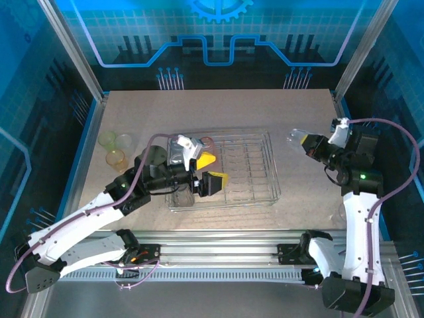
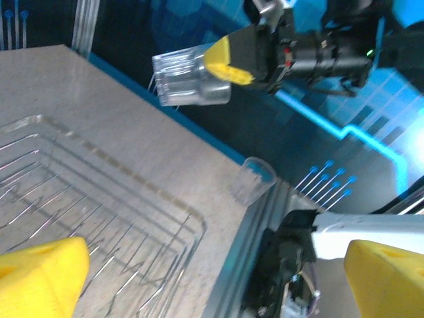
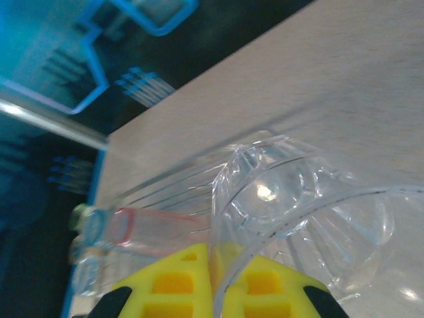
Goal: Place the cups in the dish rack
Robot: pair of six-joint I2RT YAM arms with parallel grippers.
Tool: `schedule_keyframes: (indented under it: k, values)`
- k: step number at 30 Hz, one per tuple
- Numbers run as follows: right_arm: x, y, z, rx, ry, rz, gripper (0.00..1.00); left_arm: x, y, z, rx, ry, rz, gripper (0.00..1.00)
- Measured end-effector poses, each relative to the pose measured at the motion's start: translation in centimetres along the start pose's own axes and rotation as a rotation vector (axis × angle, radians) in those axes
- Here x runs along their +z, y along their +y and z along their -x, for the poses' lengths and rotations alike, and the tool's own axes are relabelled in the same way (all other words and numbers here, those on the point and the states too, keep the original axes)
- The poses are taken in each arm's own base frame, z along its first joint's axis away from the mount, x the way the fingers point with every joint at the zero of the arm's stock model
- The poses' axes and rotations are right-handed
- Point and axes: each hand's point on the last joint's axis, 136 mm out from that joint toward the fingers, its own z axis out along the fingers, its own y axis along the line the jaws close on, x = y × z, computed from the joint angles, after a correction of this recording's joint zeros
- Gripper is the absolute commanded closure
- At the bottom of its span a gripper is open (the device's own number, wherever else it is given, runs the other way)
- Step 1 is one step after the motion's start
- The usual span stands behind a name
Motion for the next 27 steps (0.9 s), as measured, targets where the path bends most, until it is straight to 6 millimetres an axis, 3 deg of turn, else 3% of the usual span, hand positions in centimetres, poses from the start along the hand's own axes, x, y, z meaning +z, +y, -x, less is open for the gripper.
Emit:
schedule_keyframes:
  k: [6, 9, 22, 27]
  values:
    - [0.6, 6.8, -1.7, -0.084, 0.078, 0.273, 1.00, 0.2, -1.7, 2.1, -0.055, -0.068, -0.098, 0.01]
    - [0.4, 9.4, -2.1, -0.104, 0.095, 0.400, 1.00, 0.9, -1.6, 2.1, -0.081, -0.057, -0.112, 0.01]
    - [-1.6, 15.5, -4.1, -0.127, 0.173, 0.744, 1.00, 3.4, -0.3, 4.0, -0.147, -0.023, -0.074, 0.01]
    - [-2.9, 17.4, -5.1, -0.155, 0.213, 0.837, 1.00, 4.2, 1.0, 3.8, -0.181, -0.005, -0.045, 0.01]
